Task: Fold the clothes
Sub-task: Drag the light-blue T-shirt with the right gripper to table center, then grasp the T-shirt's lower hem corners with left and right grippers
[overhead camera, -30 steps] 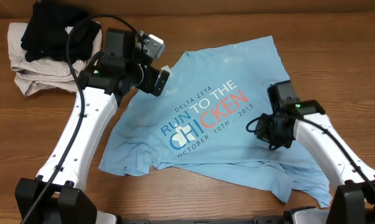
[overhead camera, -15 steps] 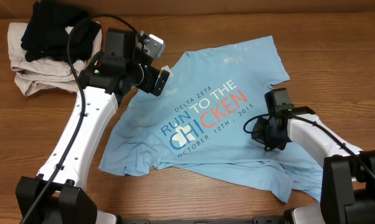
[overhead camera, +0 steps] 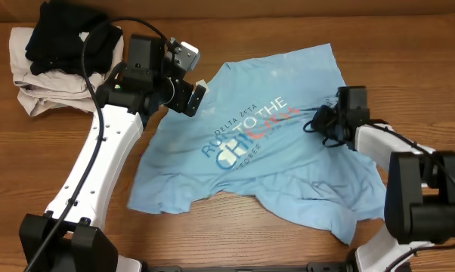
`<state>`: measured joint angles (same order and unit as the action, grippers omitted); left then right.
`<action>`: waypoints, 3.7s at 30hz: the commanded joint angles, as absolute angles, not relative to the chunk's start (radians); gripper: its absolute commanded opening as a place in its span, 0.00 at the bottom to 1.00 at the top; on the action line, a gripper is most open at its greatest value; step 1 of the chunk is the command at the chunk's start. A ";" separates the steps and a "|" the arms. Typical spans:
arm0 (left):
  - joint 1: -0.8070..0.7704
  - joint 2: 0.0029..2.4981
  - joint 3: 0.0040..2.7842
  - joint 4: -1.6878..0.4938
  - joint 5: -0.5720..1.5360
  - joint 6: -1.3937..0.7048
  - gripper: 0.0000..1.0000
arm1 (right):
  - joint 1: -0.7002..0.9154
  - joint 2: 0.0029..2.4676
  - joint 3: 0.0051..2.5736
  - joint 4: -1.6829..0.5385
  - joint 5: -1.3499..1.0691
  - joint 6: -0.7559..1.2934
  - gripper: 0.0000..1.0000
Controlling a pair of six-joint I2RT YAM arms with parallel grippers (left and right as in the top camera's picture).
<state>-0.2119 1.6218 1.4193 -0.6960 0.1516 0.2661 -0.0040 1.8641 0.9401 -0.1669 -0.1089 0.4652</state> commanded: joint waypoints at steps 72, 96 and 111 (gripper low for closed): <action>-0.210 1.511 0.800 -0.891 0.079 -0.258 0.90 | -0.098 0.988 1.216 -1.526 -0.249 0.394 0.84; -0.210 1.511 0.609 -0.603 0.209 -0.296 0.65 | -0.098 0.989 1.216 -1.462 -0.248 0.394 0.84; -0.210 1.511 0.610 -0.697 0.200 -0.342 0.04 | -0.098 0.989 1.216 -1.451 -0.245 0.394 0.84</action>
